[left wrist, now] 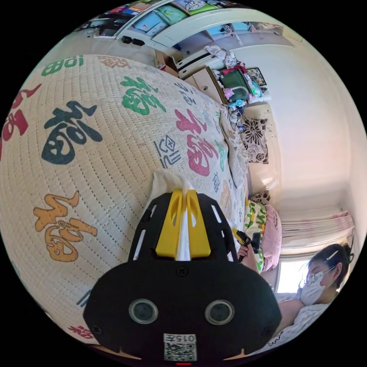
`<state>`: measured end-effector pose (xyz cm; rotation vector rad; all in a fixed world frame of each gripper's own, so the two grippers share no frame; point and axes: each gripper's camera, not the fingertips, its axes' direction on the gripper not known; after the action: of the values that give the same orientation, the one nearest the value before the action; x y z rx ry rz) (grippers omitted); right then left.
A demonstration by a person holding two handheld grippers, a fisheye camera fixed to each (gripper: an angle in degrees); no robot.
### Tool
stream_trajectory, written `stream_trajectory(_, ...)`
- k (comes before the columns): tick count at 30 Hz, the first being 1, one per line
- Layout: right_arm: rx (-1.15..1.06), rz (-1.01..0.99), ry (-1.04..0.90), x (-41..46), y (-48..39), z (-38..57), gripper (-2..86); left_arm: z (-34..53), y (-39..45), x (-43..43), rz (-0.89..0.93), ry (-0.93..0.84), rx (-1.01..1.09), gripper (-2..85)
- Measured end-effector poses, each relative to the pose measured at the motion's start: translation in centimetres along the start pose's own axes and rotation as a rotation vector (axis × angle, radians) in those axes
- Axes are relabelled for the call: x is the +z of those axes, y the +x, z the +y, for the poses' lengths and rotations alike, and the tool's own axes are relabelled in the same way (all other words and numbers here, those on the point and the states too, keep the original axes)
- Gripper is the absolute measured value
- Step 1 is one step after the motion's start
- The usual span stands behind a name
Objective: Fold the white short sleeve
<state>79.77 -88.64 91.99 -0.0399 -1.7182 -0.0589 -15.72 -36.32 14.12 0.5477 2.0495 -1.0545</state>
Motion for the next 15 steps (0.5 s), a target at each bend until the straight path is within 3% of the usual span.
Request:
stream_trajectory(7,-0.076,-0.082,0.040,0.6,-1.9,1.9,5.7,2.0,-0.4,-1.7,0.032,-0.067,0.050,5.5)
stream_trajectory(15,-0.270,0.074,-0.263,6.3,-8.3,10.4,8.7,13.4,1.4,-4.8,-0.185,-0.346,0.208,8.1)
